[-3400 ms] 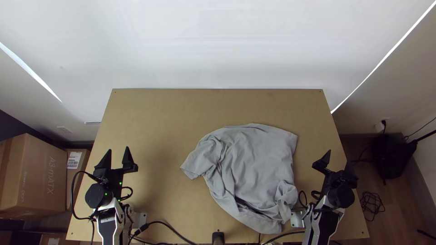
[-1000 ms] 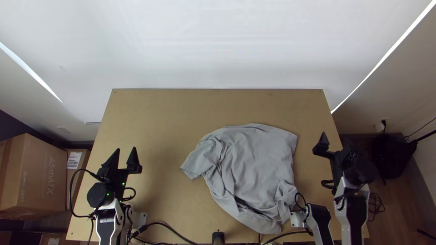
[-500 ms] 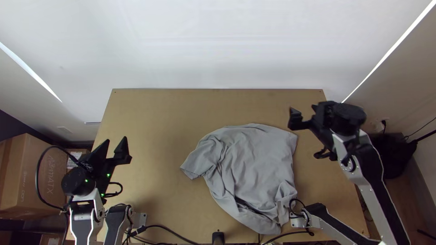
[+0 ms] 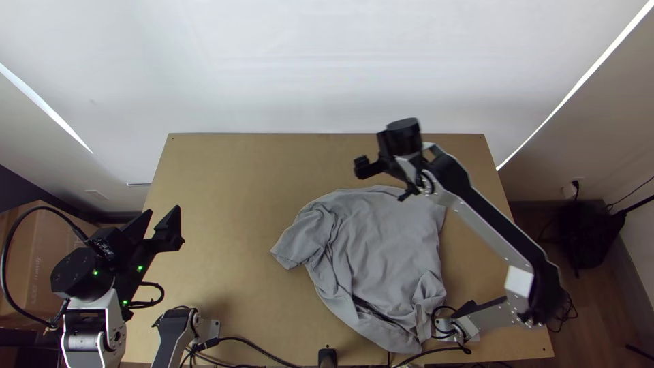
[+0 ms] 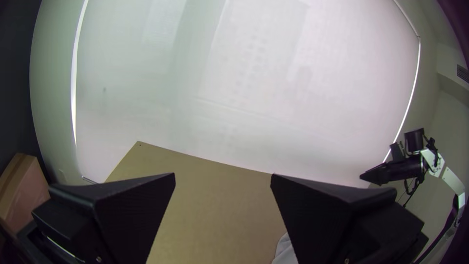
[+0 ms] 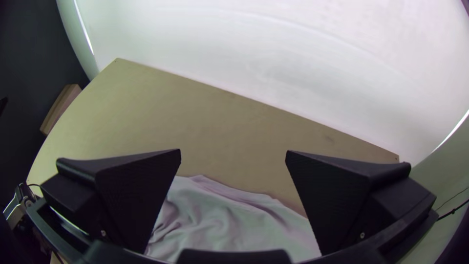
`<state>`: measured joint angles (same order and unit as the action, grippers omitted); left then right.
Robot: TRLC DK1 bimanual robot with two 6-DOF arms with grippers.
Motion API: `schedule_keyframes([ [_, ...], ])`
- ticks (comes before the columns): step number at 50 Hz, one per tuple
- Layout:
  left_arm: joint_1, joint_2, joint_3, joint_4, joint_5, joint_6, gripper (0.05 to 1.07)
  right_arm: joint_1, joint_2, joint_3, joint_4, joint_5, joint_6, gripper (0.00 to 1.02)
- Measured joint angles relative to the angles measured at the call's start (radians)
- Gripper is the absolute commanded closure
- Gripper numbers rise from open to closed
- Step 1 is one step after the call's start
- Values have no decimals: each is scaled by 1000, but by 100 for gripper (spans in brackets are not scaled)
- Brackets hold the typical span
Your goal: Fold the t-shirt
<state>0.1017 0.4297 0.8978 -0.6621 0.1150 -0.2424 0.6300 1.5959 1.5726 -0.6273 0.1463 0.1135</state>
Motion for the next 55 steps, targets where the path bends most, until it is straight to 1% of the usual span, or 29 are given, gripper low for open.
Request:
schedule_keyframes([
  [7,-3,8,30,-76,1,-1,10,70,121,72,-30,0,59,4],
  [15,-6,10,34,-138,3,-1,10,151,219,93,-71,-4,113,4],
  [24,-6,18,34,-177,3,0,10,238,319,93,-109,-9,195,4],
  [30,-6,17,34,-183,3,0,10,280,360,93,-113,-27,231,5],
  [33,-6,17,34,-185,3,0,10,295,381,99,-116,-46,245,5],
  [38,-6,17,34,-186,-1,0,10,304,425,126,-115,-124,264,5],
  [40,-6,17,34,-185,-6,0,10,304,446,138,-115,-142,272,5],
  [45,-6,17,34,-185,-15,0,10,305,491,161,-115,-156,279,7],
  [55,2,15,34,-186,-21,11,10,305,587,252,-111,-159,280,7],
])
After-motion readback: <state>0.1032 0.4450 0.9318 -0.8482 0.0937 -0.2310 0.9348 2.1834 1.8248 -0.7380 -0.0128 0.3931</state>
